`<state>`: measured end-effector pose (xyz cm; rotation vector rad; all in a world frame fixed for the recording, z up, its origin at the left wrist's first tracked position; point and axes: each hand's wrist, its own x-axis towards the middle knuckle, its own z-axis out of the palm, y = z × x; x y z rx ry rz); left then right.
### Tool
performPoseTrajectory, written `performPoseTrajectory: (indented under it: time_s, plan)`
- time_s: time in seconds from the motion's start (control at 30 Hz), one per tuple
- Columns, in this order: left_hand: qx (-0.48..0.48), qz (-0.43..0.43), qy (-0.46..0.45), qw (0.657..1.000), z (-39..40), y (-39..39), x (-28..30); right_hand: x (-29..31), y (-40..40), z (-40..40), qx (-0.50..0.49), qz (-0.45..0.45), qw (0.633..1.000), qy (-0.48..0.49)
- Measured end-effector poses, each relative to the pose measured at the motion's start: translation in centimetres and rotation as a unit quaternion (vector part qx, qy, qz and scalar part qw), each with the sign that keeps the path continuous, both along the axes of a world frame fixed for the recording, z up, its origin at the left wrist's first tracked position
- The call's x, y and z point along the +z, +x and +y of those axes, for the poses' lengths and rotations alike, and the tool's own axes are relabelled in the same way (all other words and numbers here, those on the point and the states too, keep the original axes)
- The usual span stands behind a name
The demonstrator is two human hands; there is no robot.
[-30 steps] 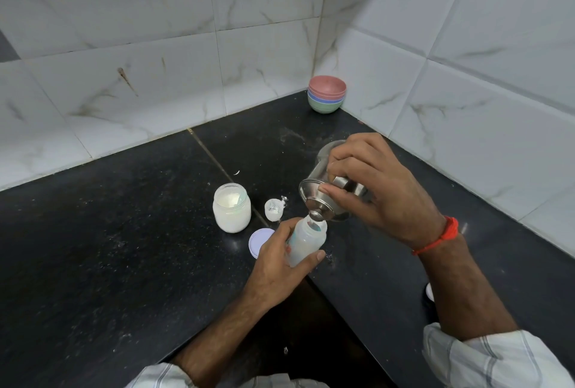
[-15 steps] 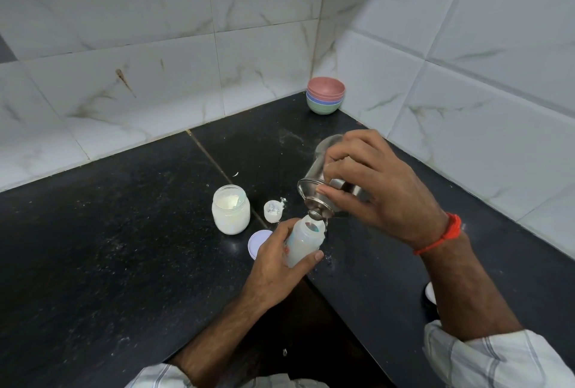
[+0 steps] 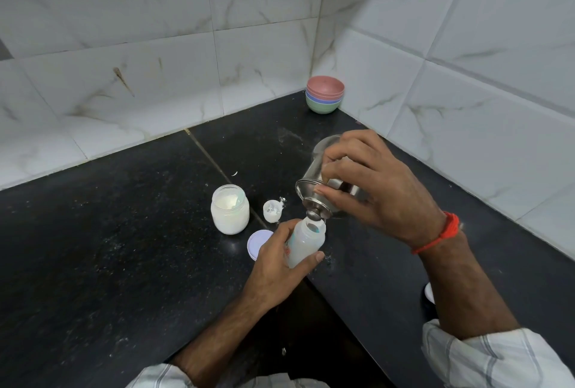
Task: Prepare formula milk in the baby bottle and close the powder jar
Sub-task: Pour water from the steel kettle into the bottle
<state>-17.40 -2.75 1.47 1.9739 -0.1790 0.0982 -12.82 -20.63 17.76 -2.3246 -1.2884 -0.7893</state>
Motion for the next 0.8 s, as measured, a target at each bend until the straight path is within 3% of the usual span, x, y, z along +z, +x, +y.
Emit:
performPoseTrajectory:
  time_s: [0.37, 0.53, 0.67, 0.8]
  plan:
    - [-0.002, 0.009, -0.019, 1.0, 0.2, 0.0, 0.0, -0.1, 0.2, 0.1, 0.0, 0.001, 1.0, -0.004]
    - [-0.005, 0.01, -0.045, 0.999, 0.4, 0.0, 0.1, -1.6, 0.4, -0.3, -0.035, 0.08, 0.993, 0.081]
    - [-0.007, 0.015, -0.05, 0.999, 0.7, 0.1, 0.1, -3.6, 0.5, -0.4, -0.086, 0.167, 0.965, 0.183]
    - [-0.004, 0.018, -0.053, 0.998, 1.0, -0.1, -0.3, -5.4, 0.9, -1.0, -0.126, 0.271, 0.899, 0.319]
